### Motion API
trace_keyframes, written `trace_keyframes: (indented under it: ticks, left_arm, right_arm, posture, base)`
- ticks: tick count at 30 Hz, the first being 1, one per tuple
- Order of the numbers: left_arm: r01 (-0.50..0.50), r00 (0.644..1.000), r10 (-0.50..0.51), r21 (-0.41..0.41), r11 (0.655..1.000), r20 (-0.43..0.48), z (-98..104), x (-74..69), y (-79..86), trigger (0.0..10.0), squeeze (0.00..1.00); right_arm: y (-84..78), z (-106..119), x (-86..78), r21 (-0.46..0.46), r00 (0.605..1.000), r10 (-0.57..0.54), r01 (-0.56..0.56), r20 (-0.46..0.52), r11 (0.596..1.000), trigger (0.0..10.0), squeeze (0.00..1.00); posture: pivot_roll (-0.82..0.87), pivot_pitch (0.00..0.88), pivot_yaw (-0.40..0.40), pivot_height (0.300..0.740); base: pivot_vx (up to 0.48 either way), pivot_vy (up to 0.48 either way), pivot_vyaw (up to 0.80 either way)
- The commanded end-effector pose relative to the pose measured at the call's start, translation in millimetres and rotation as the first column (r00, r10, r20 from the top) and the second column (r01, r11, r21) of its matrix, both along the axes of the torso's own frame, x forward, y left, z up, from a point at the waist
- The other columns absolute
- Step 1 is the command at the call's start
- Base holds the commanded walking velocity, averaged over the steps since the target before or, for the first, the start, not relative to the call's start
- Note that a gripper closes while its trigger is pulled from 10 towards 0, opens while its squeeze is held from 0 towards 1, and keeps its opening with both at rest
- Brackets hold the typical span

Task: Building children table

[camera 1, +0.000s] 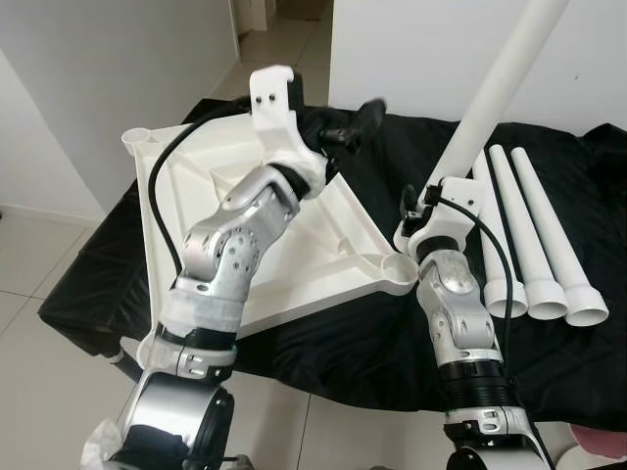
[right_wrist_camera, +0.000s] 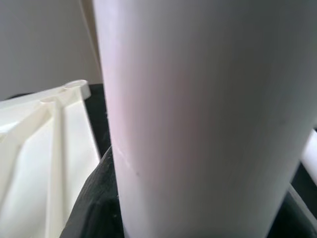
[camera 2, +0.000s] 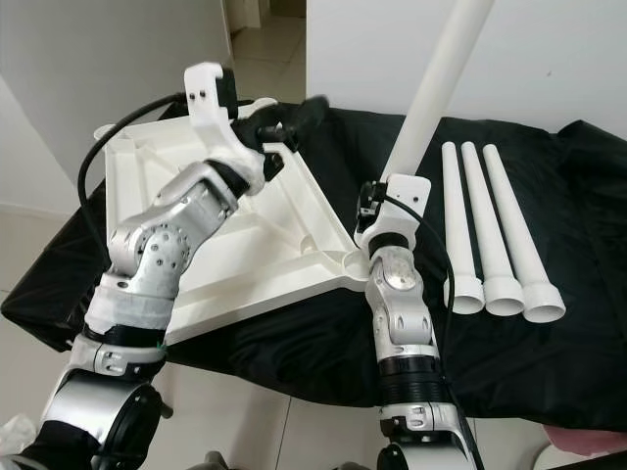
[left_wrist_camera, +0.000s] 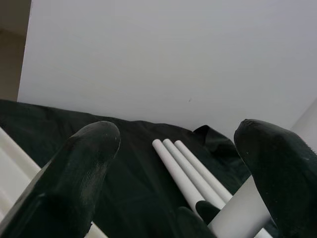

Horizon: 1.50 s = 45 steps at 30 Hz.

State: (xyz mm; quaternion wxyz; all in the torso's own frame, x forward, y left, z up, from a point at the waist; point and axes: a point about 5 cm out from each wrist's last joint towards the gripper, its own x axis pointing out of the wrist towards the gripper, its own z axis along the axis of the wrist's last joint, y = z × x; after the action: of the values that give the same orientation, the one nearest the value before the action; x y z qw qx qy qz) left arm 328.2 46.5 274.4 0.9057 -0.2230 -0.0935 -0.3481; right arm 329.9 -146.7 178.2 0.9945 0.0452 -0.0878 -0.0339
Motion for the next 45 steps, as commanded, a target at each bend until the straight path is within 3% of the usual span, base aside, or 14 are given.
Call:
trace_keyframes:
  ticks: [1,9,11,12,17,18,22,25,34,37,40,45]
  left_arm:
    - [0.015,1.0,-0.015,0.025,1.0,0.023,-2,-2.6,-0.6,10.0,0.0]
    - [-0.062,0.998,0.062,0.181,0.982,0.004,-26,-0.4,6.1,10.0,0.0]
    - [-0.104,0.993,0.112,0.211,0.972,-0.027,-34,3.1,10.9,10.0,0.0]
    - [-0.1,0.992,0.114,0.2,0.975,-0.062,-37,4.5,13.1,10.0,0.0]
    - [-0.105,0.99,0.122,0.202,0.974,-0.073,-39,5.7,15.3,10.0,0.0]
    - [-0.118,0.986,0.141,0.217,0.969,-0.093,-43,7.5,18.3,10.0,0.0]
    - [-0.175,0.964,0.217,0.246,0.953,-0.156,-55,10.9,31.3,10.0,0.0]
    - [-0.181,0.962,0.231,0.293,0.939,-0.144,-61,9.6,32.6,10.0,0.0]
    - [-0.143,0.963,0.206,0.319,0.937,-0.173,-73,4.8,33.8,10.0,0.0]
    - [-0.074,0.97,0.144,0.329,0.942,-0.194,-83,-2.7,30.2,10.0,0.0]
    - [-0.048,0.975,0.116,0.33,0.943,-0.188,-84,-5.4,28.4,10.0,0.0]
    - [0.062,0.991,-0.005,0.423,0.904,-0.136,-91,-21.6,14.9,10.0,0.0]
  right_arm:
    - [2.9,1,-1.8,0.002,1.0,0.025,-0.025,0.01,1.0,10.0,0.0]
    - [-8.7,-2,-6.5,0.023,1.0,-0.009,0.01,-0.011,1.0,10.0,0.0]
    - [-13.6,-1,-4.4,-0.019,1.0,-0.023,0.022,-0.021,1.0,10.0,0.0]
    - [-15.8,0,-2.2,-0.06,0.999,-0.028,0.026,-0.026,0.998,10.0,0.0]
    - [-19.1,2,1.0,-0.08,0.999,-0.037,0.034,-0.033,0.996,10.0,0.0]
    - [-17.0,4,4.2,-0.047,0.998,0.031,-0.034,-0.054,0.998,10.0,0.0]
    - [-11.9,9,7.8,-0.048,0.993,0.113,-0.115,-0.046,0.992,10.0,0.0]
    - [-7.8,8,6.3,-0.022,0.99,0.139,-0.139,-0.033,0.99,10.0,0.0]
    - [2.3,5,2.5,0.046,0.984,0.176,-0.176,0.003,0.983,10.0,0.0]
    - [4.1,-8,-4.7,-0.021,0.972,0.235,-0.235,-0.005,0.972,10.0,0.0]
    - [4.2,-12,-6.7,-0.033,0.968,0.249,-0.25,-0.008,0.968,10.0,0.0]
    - [-0.6,-21,-11.1,-0.006,0.967,0.254,-0.254,-0.005,0.967,10.0,0.0]
  posture:
    - [-0.04,0.0,0.023,0.74]
    - [-0.04,0.0,0.029,0.74]
    - [-0.05,0.0,0.033,0.74]
    - [-0.05,0.0,0.033,0.74]
    - [-0.05,0.0,0.028,0.74]
    - [-0.05,0.0,0.025,0.74]
    - [-0.05,0.0,0.029,0.74]
    - [-0.04,0.0,0.024,0.74]
    - [-0.05,0.0,0.032,0.74]
    - [-0.05,0.0,0.029,0.74]
    - [-0.05,0.0,0.029,0.74]
    - [-0.04,0.0,0.026,0.74]
  base:
    - [0.0,0.0,0.0]
    - [0.0,0.0,0.0]
    - [0.0,0.0,0.0]
    - [0.0,0.0,0.0]
    - [0.0,0.0,0.0]
    - [0.0,0.0,0.0]
    - [0.0,0.0,0.0]
    - [0.0,0.0,0.0]
    - [0.0,0.0,0.0]
    - [0.0,0.0,0.0]
    - [0.0,0.0,0.0]
    - [0.0,0.0,0.0]
